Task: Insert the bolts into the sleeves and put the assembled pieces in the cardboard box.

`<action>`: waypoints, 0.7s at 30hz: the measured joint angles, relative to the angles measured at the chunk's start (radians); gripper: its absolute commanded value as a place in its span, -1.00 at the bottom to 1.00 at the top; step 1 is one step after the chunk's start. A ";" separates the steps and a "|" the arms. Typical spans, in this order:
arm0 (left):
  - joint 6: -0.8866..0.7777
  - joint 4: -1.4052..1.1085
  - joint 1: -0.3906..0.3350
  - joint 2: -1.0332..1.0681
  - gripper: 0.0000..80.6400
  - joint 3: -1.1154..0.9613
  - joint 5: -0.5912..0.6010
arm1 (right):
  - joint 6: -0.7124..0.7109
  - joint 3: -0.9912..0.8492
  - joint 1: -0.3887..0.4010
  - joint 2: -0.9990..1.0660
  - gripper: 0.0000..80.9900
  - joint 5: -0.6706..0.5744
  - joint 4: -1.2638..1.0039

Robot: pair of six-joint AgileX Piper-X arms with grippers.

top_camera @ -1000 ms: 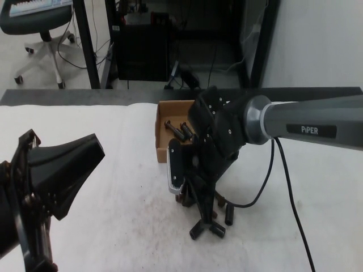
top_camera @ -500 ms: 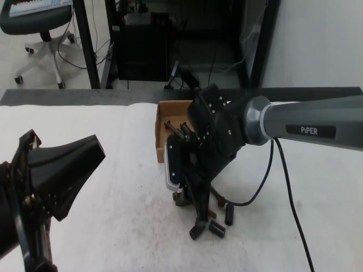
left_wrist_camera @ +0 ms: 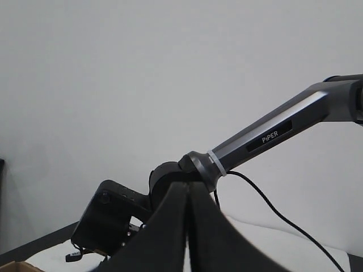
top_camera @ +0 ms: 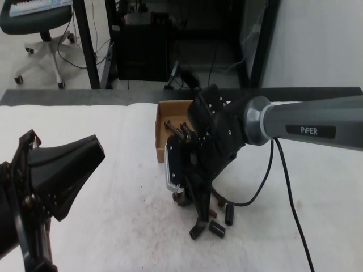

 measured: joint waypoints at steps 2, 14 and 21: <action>0.000 0.000 0.000 0.000 -0.99 0.000 0.000 | 0.000 0.000 0.000 0.000 -0.11 0.000 -0.001; 0.000 0.000 0.000 0.000 -0.99 0.000 0.000 | 0.000 -0.002 0.011 0.019 -0.98 0.044 -0.012; 0.000 0.000 0.000 0.000 -0.99 0.000 0.000 | 0.082 -0.002 0.019 0.016 -0.98 0.079 -0.039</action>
